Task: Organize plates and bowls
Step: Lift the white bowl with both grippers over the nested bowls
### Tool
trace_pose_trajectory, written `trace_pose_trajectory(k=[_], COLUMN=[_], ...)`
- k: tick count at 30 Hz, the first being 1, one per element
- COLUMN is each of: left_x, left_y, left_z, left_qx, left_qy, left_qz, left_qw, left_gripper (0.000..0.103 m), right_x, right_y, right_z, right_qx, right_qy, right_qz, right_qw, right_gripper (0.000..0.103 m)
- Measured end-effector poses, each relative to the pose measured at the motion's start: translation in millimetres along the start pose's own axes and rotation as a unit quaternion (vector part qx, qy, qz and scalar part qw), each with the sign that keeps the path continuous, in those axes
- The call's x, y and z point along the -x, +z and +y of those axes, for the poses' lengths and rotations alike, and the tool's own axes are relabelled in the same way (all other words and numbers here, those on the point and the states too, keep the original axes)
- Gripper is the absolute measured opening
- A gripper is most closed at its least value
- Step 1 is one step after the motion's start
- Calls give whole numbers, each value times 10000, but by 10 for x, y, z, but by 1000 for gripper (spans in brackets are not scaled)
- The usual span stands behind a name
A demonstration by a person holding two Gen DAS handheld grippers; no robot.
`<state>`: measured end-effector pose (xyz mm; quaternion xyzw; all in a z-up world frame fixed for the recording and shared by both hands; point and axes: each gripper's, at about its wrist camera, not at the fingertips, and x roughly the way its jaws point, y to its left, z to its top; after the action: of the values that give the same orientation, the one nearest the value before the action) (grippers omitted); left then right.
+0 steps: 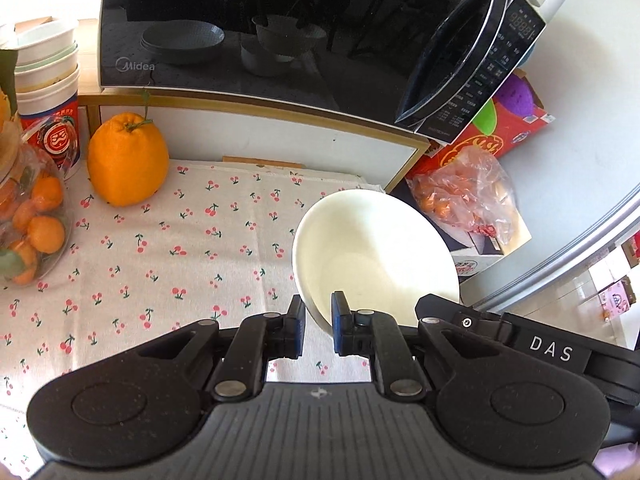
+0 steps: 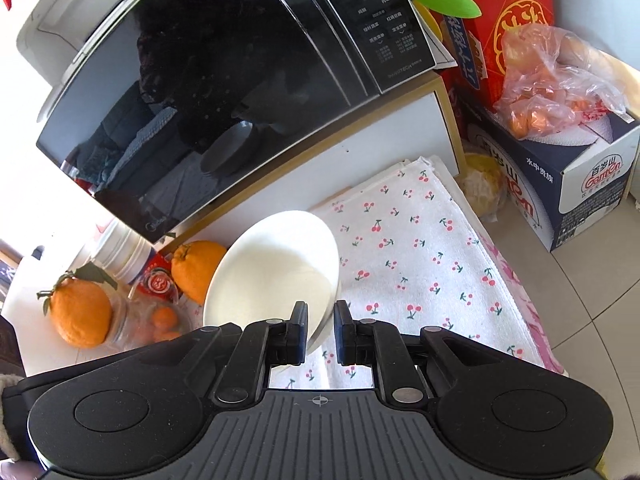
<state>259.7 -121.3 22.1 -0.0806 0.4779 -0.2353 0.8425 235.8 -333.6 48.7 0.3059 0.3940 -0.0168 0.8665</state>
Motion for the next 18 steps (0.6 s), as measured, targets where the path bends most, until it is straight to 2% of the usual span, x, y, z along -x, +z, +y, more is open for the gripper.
trace_pose_trajectory(k=[8,18], left_x=[342,570], left_y=[-375,-815], left_z=[39,39], left_qx=[171,31], left_qy=[-333,-404], left_qz=[-41,-245], left_qw=[9993,9989], left_gripper=[12,12], right_x=[347,673], right_y=[-411,-885], right_z=[70,111], right_qx=[18,97], right_qy=[-144,-243], right_qz=[-45,-110], right_qw=[9999,9996], right_gripper=[14,14])
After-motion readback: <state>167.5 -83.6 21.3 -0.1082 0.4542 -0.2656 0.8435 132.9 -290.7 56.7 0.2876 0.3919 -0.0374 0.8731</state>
